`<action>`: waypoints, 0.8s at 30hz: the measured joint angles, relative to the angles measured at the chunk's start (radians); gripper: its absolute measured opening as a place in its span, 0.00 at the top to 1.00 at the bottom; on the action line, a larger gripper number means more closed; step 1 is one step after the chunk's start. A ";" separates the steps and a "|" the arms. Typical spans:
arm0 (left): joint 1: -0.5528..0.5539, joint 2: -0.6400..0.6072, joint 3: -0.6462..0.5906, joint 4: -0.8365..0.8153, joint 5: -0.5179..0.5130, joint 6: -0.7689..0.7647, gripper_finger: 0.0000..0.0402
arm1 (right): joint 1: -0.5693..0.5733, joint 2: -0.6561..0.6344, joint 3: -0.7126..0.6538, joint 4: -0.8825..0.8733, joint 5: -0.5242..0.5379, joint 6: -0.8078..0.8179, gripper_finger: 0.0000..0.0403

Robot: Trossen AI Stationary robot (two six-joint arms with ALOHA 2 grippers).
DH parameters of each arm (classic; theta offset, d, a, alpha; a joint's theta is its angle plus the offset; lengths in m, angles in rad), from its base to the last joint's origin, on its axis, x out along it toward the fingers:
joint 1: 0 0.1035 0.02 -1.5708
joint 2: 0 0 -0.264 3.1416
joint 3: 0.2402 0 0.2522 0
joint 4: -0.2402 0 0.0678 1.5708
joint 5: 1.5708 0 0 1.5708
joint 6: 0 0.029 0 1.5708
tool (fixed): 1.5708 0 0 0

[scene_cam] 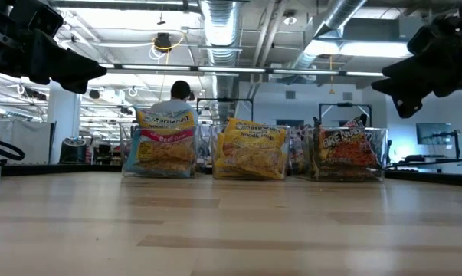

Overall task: Sort Maruchan noodles
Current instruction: Return to Home Position

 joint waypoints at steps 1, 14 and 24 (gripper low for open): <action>0.000 0.000 0.000 0.000 0.000 0.000 0.76 | 0.000 0.002 0.000 -0.001 0.000 0.009 0.58; 0.000 0.000 0.000 0.000 0.000 0.000 0.76 | 0.000 0.040 -0.001 -0.007 0.002 -0.056 0.58; 0.000 0.000 0.000 0.000 0.000 0.000 0.76 | 0.000 0.040 -0.002 -0.009 0.002 -0.059 0.58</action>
